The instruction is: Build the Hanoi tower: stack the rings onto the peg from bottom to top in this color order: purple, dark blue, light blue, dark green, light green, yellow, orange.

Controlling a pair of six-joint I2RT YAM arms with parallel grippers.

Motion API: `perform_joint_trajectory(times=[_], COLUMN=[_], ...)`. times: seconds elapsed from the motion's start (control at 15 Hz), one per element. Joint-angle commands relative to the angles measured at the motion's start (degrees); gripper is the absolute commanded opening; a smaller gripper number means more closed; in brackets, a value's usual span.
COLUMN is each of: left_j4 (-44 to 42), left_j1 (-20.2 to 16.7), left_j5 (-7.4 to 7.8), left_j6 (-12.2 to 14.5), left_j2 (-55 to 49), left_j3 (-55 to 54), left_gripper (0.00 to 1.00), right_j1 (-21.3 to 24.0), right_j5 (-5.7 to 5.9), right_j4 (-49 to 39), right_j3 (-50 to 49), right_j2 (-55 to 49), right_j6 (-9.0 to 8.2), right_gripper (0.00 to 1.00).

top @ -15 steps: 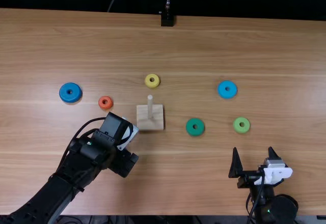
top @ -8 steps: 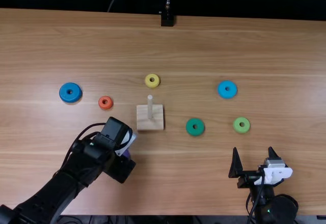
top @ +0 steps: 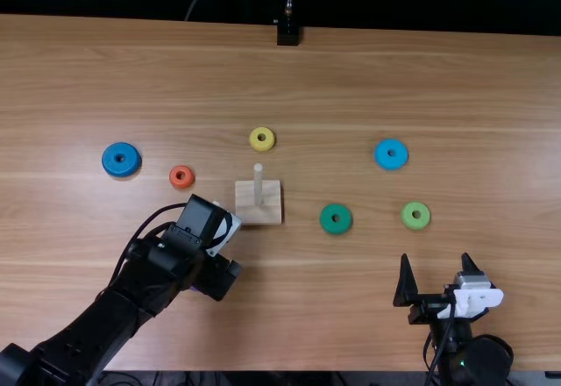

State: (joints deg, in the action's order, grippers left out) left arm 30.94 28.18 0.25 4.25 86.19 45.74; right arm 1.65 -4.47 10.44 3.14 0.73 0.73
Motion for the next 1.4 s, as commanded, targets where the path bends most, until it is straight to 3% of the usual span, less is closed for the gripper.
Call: perform_joint_trajectory(times=[0.0, 0.33, 0.67, 0.93, 1.13, 1.27, 1.33], left_j4=[-0.1, 0.4, 0.6, 2.5, 4.1, 4.9, 4.9], left_j1=[0.5, 0.3, 0.0, -0.2, -1.5, -1.6, -1.6], left_j5=[0.49, 0.7, 4.71, 5.65, 7.98, 7.87, 7.76], left_j6=[0.0, 0.1, 0.0, 0.0, 0.0, 0.0, 0.1], left_j2=[0.9, 1.2, 1.9, 2.2, 2.2, 2.1, 2.1], left_j3=[-0.7, -0.8, -0.8, -0.8, -0.9, -1.1, -1.1], left_gripper=[1.0, 1.0, 1.0, 1.0, 1.0, 1.0, 0.85], right_j1=[0.4, 0.4, 0.4, 0.4, 0.4, 0.4, 0.4], right_j5=[-0.8, -0.8, -0.8, -0.8, -0.8, -0.8, -0.8], right_j4=[4.7, 4.7, 4.7, 4.7, 4.7, 4.7, 4.7], right_j3=[-2.4, -2.4, -2.4, -2.4, -2.4, -2.4, -2.4], right_j2=[-0.7, -0.7, -0.7, -0.7, -0.7, -0.7, -0.7], right_j6=[-0.42, -0.42, -0.42, -0.31, -0.42, -0.42, -0.42], right_gripper=[1.0, 1.0, 1.0, 1.0, 1.0, 1.0, 1.0])
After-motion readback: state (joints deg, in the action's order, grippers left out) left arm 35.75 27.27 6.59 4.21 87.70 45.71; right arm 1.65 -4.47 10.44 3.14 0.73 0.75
